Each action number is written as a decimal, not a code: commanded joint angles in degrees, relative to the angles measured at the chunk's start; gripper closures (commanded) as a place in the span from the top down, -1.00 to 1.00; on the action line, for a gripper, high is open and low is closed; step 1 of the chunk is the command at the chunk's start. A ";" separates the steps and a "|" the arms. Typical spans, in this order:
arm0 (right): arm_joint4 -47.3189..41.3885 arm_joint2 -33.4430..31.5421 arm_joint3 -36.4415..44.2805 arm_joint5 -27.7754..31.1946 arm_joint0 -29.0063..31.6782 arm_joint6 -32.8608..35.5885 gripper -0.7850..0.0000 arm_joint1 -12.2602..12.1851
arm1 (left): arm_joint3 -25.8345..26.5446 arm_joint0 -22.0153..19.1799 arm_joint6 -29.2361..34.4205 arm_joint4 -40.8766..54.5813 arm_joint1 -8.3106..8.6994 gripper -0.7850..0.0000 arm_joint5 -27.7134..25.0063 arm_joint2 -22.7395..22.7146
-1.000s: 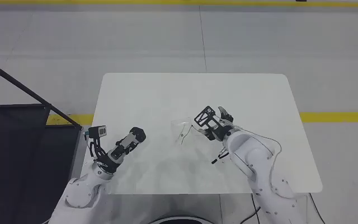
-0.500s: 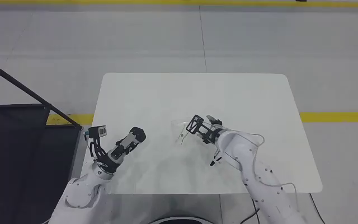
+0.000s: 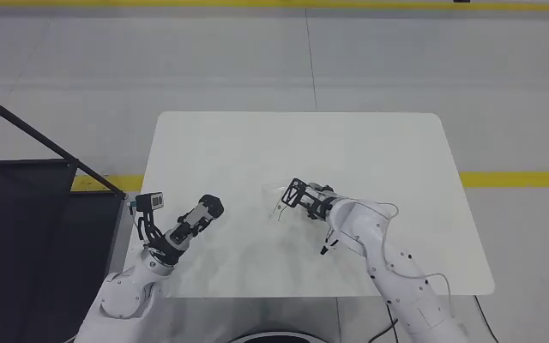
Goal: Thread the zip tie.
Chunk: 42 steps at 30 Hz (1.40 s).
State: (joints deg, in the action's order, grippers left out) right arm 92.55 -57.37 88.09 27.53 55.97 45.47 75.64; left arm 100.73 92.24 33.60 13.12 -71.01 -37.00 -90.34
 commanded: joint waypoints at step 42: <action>4.31 7.89 16.36 -6.28 -2.85 28.68 -1.00 2.32 | 1.66 0.52 -4.92 -4.86 -0.01 1.00 0.41 -0.52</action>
State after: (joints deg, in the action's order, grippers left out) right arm 95.48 -50.84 104.78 23.13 53.83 71.65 77.59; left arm 102.24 92.68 29.09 8.50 -71.00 -36.60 -91.07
